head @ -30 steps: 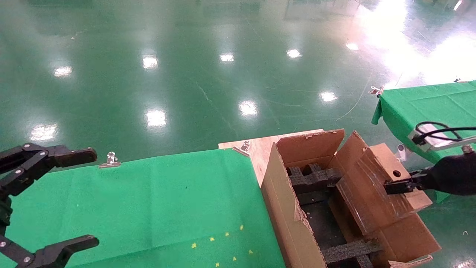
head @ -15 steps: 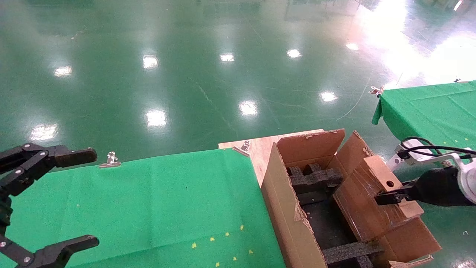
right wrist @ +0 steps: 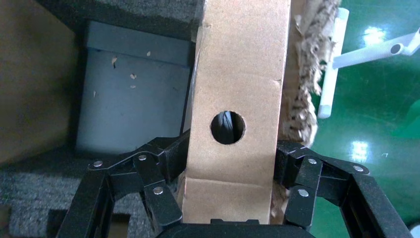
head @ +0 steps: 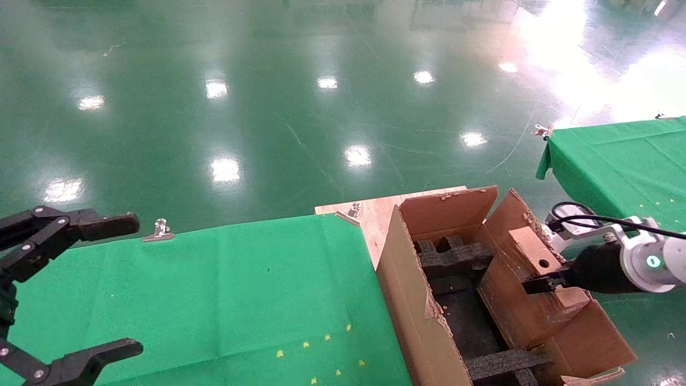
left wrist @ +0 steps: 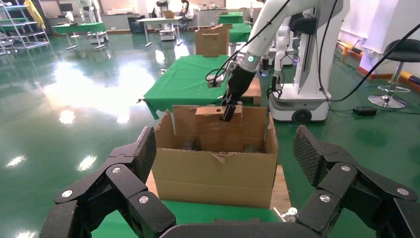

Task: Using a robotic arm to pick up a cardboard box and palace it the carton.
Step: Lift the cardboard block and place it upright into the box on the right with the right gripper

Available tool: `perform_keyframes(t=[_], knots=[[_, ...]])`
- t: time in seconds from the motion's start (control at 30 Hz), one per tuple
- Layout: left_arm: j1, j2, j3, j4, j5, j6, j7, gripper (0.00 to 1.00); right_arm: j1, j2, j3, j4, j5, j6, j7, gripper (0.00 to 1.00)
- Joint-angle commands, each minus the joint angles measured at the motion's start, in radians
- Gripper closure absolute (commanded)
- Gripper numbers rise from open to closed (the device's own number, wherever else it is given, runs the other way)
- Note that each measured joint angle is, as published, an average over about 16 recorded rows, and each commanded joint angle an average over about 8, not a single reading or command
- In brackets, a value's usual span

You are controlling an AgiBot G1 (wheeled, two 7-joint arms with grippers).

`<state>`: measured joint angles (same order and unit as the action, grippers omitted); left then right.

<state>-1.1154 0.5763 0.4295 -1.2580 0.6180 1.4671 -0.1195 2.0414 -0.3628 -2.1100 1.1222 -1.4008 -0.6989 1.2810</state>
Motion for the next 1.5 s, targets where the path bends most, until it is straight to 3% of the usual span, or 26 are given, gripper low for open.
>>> perform_keyframes(t=[0.03, 0.9, 1.5], knots=[[0.000, 0.000, 0.000, 0.000, 0.000, 0.000, 0.000, 0.00, -0.016, -0.015, -0.002, -0.011, 0.006, 0.013, 0.001, 1.00], [0.000, 0.000, 0.000, 0.000, 0.000, 0.000, 0.000, 0.00, -0.202, -0.145, -0.002, -0.161, 0.114, 0.091, -0.065, 1.00], [0.000, 0.000, 0.000, 0.000, 0.000, 0.000, 0.000, 0.00, -0.263, -0.183, 0.016, -0.241, 0.172, 0.073, -0.157, 1.00]])
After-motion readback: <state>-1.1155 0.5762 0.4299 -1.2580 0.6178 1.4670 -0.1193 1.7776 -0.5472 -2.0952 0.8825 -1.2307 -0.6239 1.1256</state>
